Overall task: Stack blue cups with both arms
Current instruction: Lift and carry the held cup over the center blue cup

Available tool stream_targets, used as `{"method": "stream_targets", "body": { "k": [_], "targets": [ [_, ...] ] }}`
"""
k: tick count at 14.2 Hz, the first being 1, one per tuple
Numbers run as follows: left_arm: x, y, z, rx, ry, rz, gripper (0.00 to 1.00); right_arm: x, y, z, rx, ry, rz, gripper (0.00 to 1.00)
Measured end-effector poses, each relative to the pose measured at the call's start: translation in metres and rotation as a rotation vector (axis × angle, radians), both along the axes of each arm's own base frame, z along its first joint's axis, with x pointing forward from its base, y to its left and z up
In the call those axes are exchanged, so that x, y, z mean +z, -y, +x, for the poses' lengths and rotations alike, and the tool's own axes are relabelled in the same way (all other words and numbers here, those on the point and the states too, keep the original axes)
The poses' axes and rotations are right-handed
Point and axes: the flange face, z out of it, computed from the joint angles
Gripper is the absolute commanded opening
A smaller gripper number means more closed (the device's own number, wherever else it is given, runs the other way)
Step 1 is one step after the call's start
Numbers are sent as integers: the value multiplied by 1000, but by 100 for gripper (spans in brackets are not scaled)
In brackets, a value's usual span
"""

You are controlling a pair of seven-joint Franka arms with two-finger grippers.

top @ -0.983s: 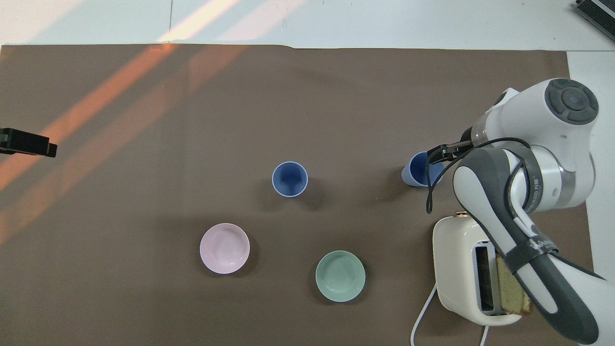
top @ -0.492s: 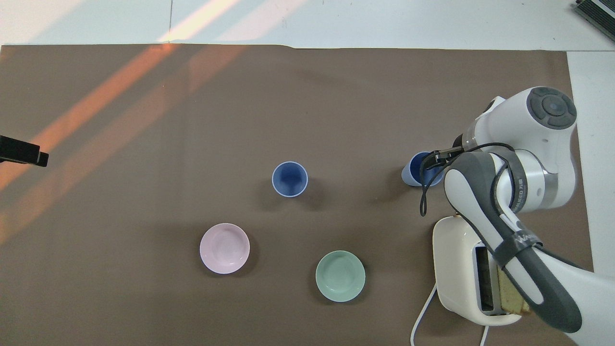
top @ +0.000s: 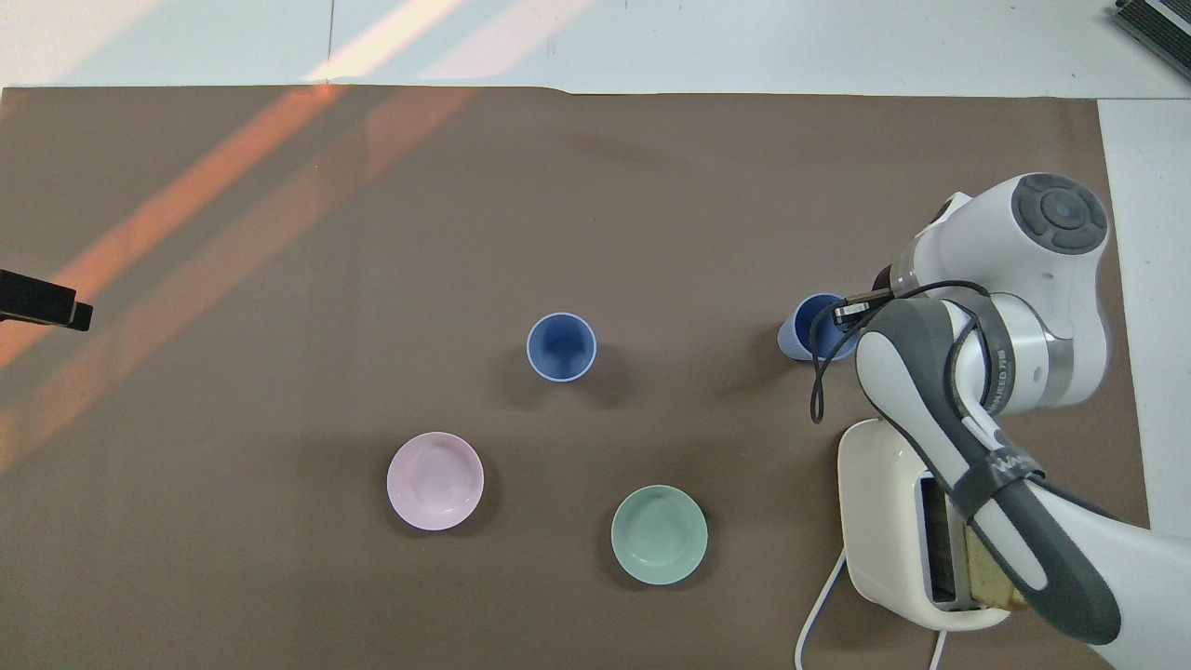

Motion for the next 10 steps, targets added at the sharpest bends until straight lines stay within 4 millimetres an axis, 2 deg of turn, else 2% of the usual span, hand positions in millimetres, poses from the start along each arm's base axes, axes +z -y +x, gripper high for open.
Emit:
{"method": "stream_targets", "body": {
  "k": [2,4,5,10],
  "targets": [
    [0,0,0,0,0,0,100,4,-5,0,3,2,10,0],
    [0,0,0,0,0,0,100,16,-22,0,33,-10,11,0],
    [0,0,0,0,0,0,100,28,-33,1,50,-21,10,0],
    [0,0,0,0,0,0,100,129,-65,10,18,-4,42,0]
  ]
}}
